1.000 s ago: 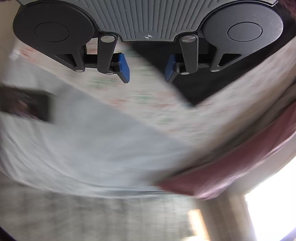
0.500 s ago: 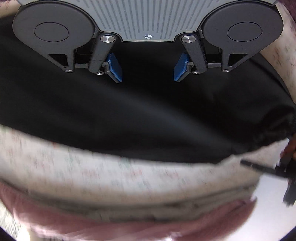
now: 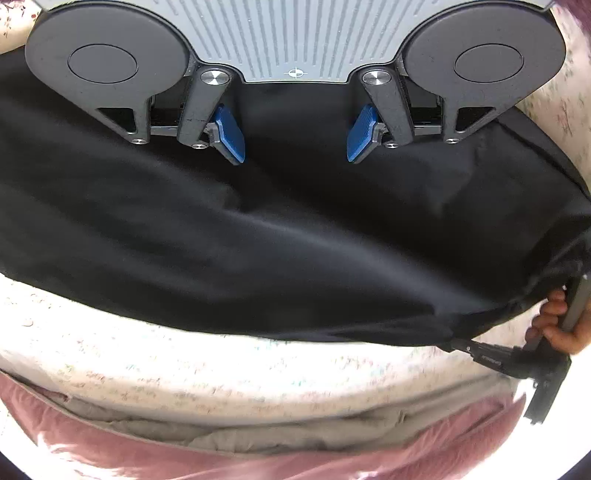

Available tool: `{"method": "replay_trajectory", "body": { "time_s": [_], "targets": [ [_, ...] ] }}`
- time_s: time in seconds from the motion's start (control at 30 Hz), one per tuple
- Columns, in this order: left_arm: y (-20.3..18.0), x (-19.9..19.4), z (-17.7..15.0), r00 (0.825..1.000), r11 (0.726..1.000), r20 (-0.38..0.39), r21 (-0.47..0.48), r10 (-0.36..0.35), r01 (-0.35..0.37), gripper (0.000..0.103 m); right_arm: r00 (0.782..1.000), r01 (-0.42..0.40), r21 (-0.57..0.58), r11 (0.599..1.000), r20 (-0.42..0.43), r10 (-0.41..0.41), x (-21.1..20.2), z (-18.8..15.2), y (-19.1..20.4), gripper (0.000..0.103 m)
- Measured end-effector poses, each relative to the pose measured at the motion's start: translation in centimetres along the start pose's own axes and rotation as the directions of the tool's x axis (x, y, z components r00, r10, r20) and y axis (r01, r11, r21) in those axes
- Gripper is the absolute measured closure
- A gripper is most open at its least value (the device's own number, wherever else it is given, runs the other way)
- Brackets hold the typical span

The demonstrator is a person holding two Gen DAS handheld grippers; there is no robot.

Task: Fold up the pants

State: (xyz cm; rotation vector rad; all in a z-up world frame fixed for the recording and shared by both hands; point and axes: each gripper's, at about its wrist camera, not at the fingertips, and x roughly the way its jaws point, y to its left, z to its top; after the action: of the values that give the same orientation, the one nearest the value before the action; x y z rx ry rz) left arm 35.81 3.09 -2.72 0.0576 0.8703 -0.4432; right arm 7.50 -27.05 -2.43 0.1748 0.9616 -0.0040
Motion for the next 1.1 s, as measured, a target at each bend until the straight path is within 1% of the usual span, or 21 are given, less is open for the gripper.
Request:
{"method": "replay_trajectory", "body": {
  "time_s": [0.07, 0.1, 0.13, 0.2, 0.27, 0.37, 0.43, 0.47, 0.5, 0.53, 0.6, 0.67, 0.73, 0.77, 0.83, 0.87, 0.9, 0.97, 1.03, 1.07, 1.1],
  "targets": [
    [0.4, 0.5, -0.2, 1.0, 1.0, 0.002, -0.03, 0.008, -0.008, 0.074, 0.999, 0.033, -0.011, 0.999, -0.029, -0.033, 0.6, -0.3, -0.2, 0.044],
    [0.5, 0.7, -0.4, 0.999, 0.999, 0.013, -0.036, 0.034, -0.034, 0.074, 0.999, 0.04, -0.03, 0.999, -0.03, -0.041, 0.5, -0.5, -0.1, 0.043],
    [0.6, 0.9, -0.6, 0.999, 0.998, 0.015, -0.045, 0.046, -0.045, 0.074, 0.998, 0.044, -0.044, 0.998, -0.036, -0.045, 0.3, -0.7, 0.2, 0.043],
    [0.8, 0.9, -1.1, 0.999, 0.996, 0.02, -0.075, 0.046, -0.044, 0.074, 0.998, 0.038, -0.055, 0.998, -0.055, -0.041, -0.2, -1.1, 0.0, 0.043],
    [0.2, 0.9, -1.4, 0.997, 0.996, 0.029, -0.06, 0.068, -0.066, 0.074, 0.997, 0.014, -0.043, 0.999, -0.08, -0.017, -0.6, -1.4, -0.6, 0.043],
    [-0.7, 1.5, -1.6, 0.993, 0.993, 0.023, -0.013, 0.119, -0.119, 0.074, 0.996, 0.0, -0.046, 0.999, -0.094, -0.004, -1.2, -1.6, -0.9, 0.043],
    [-1.1, 1.6, -1.7, 0.991, 0.991, 0.013, -0.007, 0.136, -0.135, 0.073, 0.995, 0.005, -0.05, 0.999, -0.095, -0.01, -0.8, -1.5, -0.6, 0.043],
    [-1.0, 1.4, -1.6, 0.99, 0.99, 0.005, -0.022, 0.139, -0.139, 0.072, 0.996, 0.008, -0.05, 0.999, -0.091, -0.013, -0.8, -1.4, -0.6, 0.043],
    [-0.8, 1.1, -1.7, 0.991, 0.99, 0.001, -0.04, 0.136, -0.136, 0.066, 0.997, 0.012, -0.051, 0.999, -0.081, -0.016, -0.9, -1.4, -0.5, 0.042],
    [-0.6, 0.4, -1.8, 0.991, 0.99, 0.01, -0.049, 0.132, -0.132, 0.064, 0.998, 0.015, -0.053, 0.998, -0.065, -0.018, -1.2, -1.5, -0.4, 0.042],
    [-0.6, -1.9, -2.4, 0.989, 0.99, 0.053, -0.044, 0.134, -0.132, 0.047, 1.0, 0.002, -0.048, 0.999, -0.025, -0.003, -2.0, -1.1, -0.5, 0.042],
    [-1.0, -4.8, -3.5, 0.982, 0.986, 0.09, -0.027, 0.167, -0.165, 0.045, 0.999, -0.034, -0.068, 0.997, 0.035, 0.037, -3.0, -0.7, -0.1, 0.042],
    [-1.5, -7.2, -5.0, 0.982, 0.986, 0.096, -0.025, 0.164, -0.162, 0.044, 0.992, -0.088, -0.147, 0.985, 0.075, 0.1, -3.7, -1.1, 1.5, 0.042],
    [-1.7, -8.3, -6.1, 0.986, 0.989, 0.088, -0.033, 0.144, -0.141, 0.043, 0.987, -0.118, -0.203, 0.972, 0.082, 0.137, -3.9, -1.3, 2.6, 0.043],
    [-2.3, -10.1, -8.6, 0.992, 0.992, 0.048, -0.054, 0.113, -0.11, 0.041, 0.977, -0.162, -0.332, 0.929, 0.079, 0.198, -4.0, -2.0, 5.2, 0.051],
    [-2.5, -10.6, -9.6, 0.994, 0.993, 0.029, -0.056, 0.105, -0.103, 0.041, 0.974, -0.175, -0.385, 0.906, 0.069, 0.217, -3.9, -2.4, 6.3, 0.054],
    [-2.7, -11.1, -10.7, 0.995, 0.993, 0.008, -0.053, 0.102, -0.102, 0.041, 0.973, -0.181, -0.414, 0.892, 0.056, 0.224, -3.7, -2.6, 7.0, 0.057],
    [-2.8, -11.8, -12.4, 0.994, 0.992, -0.014, -0.061, 0.113, -0.114, 0.041, 0.976, -0.178, -0.453, 0.873, 0.032, 0.216, -3.2, -3.0, 8.0, 0.062],
    [-2.3, -12.1, -13.6, 0.993, 0.99, -0.023, -0.079, 0.117, -0.119, 0.04, 0.985, -0.133, -0.481, 0.867, 0.033, 0.169, -2.6, -3.1, 8.5, 0.065],
    [-1.9, -12.1, -14.0, 0.991, 0.986, -0.028, -0.101, 0.128, -0.13, 0.038, 0.989, -0.106, -0.493, 0.863, 0.035, 0.142, -2.4, -3.1, 8.5, 0.071],
    [-1.1, -12.0, -14.3, 0.99, 0.982, -0.032, -0.128, 0.137, -0.14, 0.038, 0.992, -0.089, -0.504, 0.859, 0.032, 0.121, -2.0, -3.0, 8.6, 0.079]
  ]
}}
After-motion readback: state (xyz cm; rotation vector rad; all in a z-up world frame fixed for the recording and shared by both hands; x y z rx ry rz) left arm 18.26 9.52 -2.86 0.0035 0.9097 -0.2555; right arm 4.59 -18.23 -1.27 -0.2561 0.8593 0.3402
